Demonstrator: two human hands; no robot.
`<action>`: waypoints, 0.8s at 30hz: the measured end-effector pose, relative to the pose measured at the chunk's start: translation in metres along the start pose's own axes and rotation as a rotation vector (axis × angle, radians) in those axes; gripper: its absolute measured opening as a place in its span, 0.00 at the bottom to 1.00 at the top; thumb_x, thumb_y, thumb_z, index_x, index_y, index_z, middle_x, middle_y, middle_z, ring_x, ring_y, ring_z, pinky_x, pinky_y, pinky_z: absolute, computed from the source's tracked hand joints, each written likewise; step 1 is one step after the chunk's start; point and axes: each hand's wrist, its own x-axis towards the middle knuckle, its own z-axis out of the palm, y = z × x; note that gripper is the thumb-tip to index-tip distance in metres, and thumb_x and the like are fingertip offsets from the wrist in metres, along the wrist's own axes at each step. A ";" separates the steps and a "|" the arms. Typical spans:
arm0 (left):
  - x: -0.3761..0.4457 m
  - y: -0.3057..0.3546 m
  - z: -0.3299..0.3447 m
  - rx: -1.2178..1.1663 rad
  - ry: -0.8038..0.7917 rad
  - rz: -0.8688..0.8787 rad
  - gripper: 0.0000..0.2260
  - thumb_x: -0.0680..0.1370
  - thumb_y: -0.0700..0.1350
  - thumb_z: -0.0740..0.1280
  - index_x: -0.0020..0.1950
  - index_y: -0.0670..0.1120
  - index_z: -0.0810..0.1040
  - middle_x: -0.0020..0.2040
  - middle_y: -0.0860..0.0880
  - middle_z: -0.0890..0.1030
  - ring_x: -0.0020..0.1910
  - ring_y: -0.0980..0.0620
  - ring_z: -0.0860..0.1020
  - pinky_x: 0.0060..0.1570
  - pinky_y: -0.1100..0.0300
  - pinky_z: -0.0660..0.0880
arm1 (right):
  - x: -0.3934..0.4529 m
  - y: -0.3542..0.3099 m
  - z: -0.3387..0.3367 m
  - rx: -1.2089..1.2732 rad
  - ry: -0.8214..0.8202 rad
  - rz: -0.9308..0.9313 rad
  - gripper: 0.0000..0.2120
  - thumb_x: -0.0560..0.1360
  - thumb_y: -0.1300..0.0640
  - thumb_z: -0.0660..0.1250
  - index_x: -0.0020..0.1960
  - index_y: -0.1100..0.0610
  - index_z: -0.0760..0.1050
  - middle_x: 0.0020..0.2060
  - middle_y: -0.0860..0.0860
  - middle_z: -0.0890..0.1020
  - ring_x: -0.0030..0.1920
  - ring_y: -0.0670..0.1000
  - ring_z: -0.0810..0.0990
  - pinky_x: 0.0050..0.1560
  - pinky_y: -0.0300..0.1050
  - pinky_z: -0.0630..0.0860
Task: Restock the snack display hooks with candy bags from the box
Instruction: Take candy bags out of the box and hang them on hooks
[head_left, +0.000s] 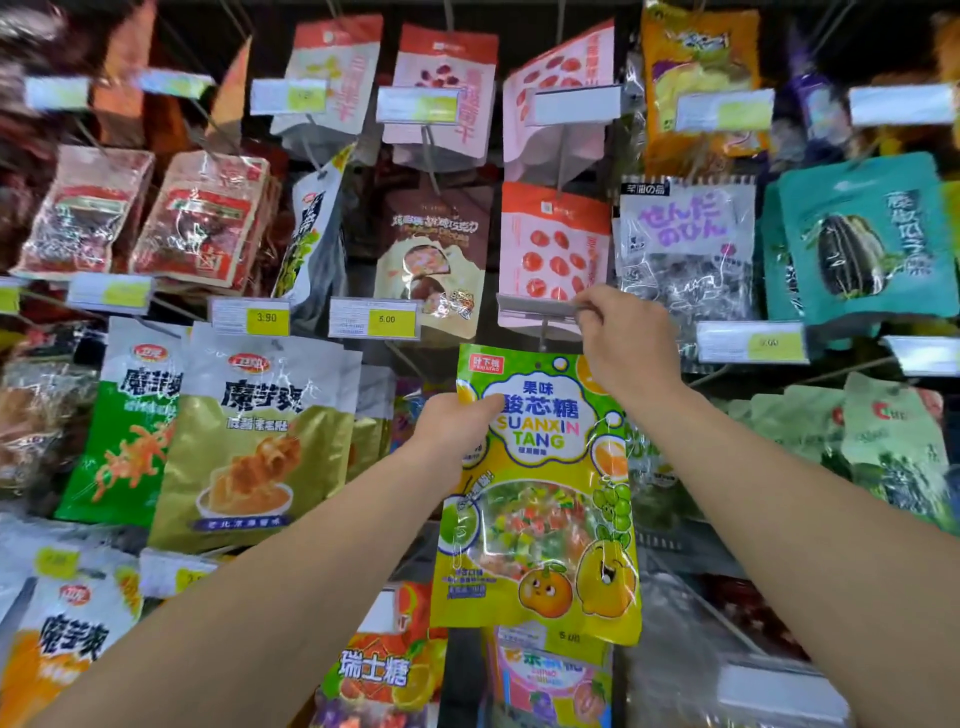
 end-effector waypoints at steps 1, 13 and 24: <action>0.002 0.001 0.002 0.013 0.015 -0.002 0.17 0.79 0.50 0.67 0.36 0.47 0.64 0.35 0.50 0.63 0.32 0.53 0.61 0.33 0.56 0.59 | 0.000 0.000 0.000 0.010 0.003 -0.008 0.10 0.79 0.54 0.62 0.56 0.51 0.81 0.50 0.56 0.85 0.51 0.63 0.79 0.47 0.51 0.73; 0.009 0.006 0.006 0.011 0.040 0.018 0.11 0.78 0.51 0.68 0.40 0.46 0.73 0.40 0.45 0.71 0.39 0.49 0.67 0.40 0.55 0.62 | -0.003 -0.004 -0.005 0.031 -0.021 0.007 0.11 0.80 0.56 0.61 0.55 0.52 0.81 0.49 0.54 0.85 0.51 0.62 0.79 0.43 0.47 0.68; 0.029 0.009 0.018 0.070 0.093 -0.047 0.15 0.79 0.53 0.67 0.54 0.41 0.71 0.36 0.49 0.65 0.32 0.51 0.62 0.32 0.55 0.61 | -0.009 -0.001 -0.003 0.089 0.007 -0.011 0.11 0.79 0.57 0.62 0.55 0.53 0.82 0.47 0.52 0.86 0.47 0.57 0.81 0.43 0.46 0.72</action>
